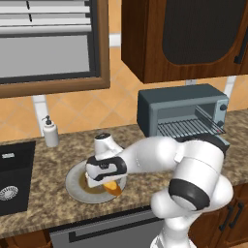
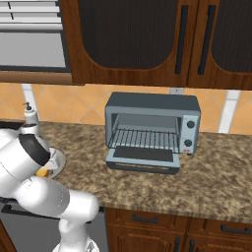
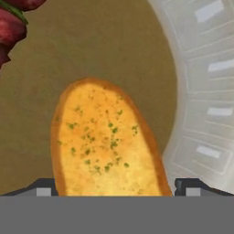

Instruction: Pick up the kebab skewer and baguette bread, and place them inside the toaster oven. Close the toaster oven door and start by setting the timer.

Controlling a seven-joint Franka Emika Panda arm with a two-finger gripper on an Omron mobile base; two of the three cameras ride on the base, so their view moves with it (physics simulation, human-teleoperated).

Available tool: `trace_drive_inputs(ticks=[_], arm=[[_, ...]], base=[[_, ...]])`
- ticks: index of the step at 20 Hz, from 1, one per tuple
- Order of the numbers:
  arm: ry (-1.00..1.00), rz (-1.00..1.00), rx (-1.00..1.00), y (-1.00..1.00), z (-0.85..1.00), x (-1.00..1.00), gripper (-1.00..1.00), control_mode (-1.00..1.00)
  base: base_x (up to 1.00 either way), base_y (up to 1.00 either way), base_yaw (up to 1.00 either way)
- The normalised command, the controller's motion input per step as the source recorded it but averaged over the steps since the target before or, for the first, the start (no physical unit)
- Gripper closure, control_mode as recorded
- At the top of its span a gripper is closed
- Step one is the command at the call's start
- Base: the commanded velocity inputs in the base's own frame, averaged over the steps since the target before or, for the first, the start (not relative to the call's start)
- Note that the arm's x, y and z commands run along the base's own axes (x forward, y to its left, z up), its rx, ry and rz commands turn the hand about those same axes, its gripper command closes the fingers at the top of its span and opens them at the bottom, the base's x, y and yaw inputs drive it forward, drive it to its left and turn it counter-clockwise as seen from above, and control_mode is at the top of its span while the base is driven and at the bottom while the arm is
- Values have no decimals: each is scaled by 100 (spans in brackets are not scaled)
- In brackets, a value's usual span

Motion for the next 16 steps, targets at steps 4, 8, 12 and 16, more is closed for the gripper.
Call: trace_drive_inputs(ticks=[4,8,12,16], arm=[[0,0,0,0,-14,0,100,-100],[0,0,0,0,0,0,100,-100],[0,-3,0,0,26,-9,100,-100],[0,-9,0,-2,98,-27,100,-100]], base=[[0,0,0],[0,0,0],[0,0,0],[0,0,0]])
